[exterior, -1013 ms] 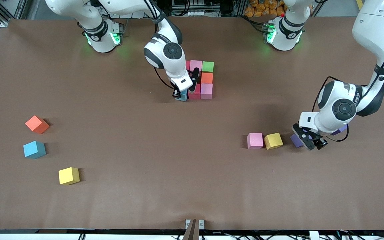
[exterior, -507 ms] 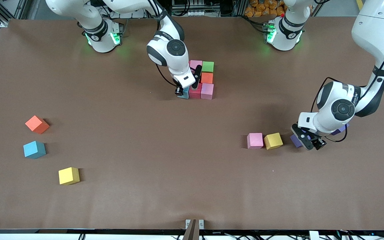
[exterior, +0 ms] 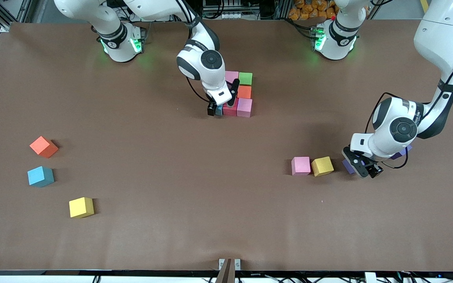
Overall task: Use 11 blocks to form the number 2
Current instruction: 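Open the right gripper to release the cyan cube at the column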
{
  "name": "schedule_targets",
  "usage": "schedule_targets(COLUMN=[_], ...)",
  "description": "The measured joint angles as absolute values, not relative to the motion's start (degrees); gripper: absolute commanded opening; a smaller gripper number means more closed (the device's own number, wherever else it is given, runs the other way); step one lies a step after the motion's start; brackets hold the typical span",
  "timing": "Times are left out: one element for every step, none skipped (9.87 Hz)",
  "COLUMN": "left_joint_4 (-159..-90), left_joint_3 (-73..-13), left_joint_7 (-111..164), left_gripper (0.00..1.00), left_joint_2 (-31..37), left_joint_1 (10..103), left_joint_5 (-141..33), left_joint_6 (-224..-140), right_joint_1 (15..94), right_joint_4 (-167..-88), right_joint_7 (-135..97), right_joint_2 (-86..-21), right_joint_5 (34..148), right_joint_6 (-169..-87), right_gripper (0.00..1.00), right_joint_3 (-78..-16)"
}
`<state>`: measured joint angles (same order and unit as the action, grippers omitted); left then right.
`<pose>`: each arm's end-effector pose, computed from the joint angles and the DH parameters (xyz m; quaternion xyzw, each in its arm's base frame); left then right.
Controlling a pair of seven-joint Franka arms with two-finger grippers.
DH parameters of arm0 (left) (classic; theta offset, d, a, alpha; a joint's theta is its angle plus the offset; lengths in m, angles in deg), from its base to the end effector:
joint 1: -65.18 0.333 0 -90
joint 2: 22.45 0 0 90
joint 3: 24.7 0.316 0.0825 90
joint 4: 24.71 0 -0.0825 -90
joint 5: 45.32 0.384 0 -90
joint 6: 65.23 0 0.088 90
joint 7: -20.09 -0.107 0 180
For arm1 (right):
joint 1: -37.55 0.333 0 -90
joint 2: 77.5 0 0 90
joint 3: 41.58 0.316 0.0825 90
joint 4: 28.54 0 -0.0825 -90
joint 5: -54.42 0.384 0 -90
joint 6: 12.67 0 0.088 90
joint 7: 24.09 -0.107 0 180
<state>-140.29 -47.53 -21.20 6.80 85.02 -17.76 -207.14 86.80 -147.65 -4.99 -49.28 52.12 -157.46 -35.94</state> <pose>0.6015 -0.0281 0.2134 -0.8496 0.5247 0.0091 0.0523 0.3345 0.4767 0.1843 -0.7916 -0.6106 0.0234 0.0052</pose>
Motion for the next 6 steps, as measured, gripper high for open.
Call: schedule_targets(left_joint_4=[-140.29, -140.29, -140.28, -140.27, -140.27, -140.27], left_joint_3=[-47.53, -47.54, -47.54, -47.54, -47.54, -47.54], left_joint_7=[-21.20, -21.20, -21.20, -21.20, -21.20, -21.20], left_gripper=[1.00, 1.00, 1.00, 1.00, 1.00, 1.00], left_joint_2=[6.99, 7.24, 7.47, 7.69, 7.84, 7.90], left_joint_1=[85.01, 85.00, 85.00, 85.00, 85.00, 85.00], left_joint_5=[-17.72, -17.70, -17.69, -17.68, -17.68, -17.68], left_joint_6=[-207.46, -207.92, -208.18, -208.32, -208.50, -208.69], right_joint_1=[86.80, 86.80, 86.80, 86.80, 86.80, 86.80], right_joint_4=[-147.19, -146.64, -146.02, -145.72, -145.63, -145.62], right_joint_7=[-5.09, -5.13, -5.16, -5.18, -5.18, -5.17], right_joint_2=[-49.28, -49.36, -49.77, -50.49, -51.12, -51.64], right_joint_5=[52.12, 52.12, 52.12, 52.12, 52.12, 52.12], right_joint_6=[-157.27, -156.46, -154.97, -153.77, -153.19, -152.90], right_gripper=[1.00, 1.00, 1.00, 1.00, 1.00, 1.00], right_joint_3=[-35.96, -35.97, -35.97, -35.97, -35.98, -35.99])
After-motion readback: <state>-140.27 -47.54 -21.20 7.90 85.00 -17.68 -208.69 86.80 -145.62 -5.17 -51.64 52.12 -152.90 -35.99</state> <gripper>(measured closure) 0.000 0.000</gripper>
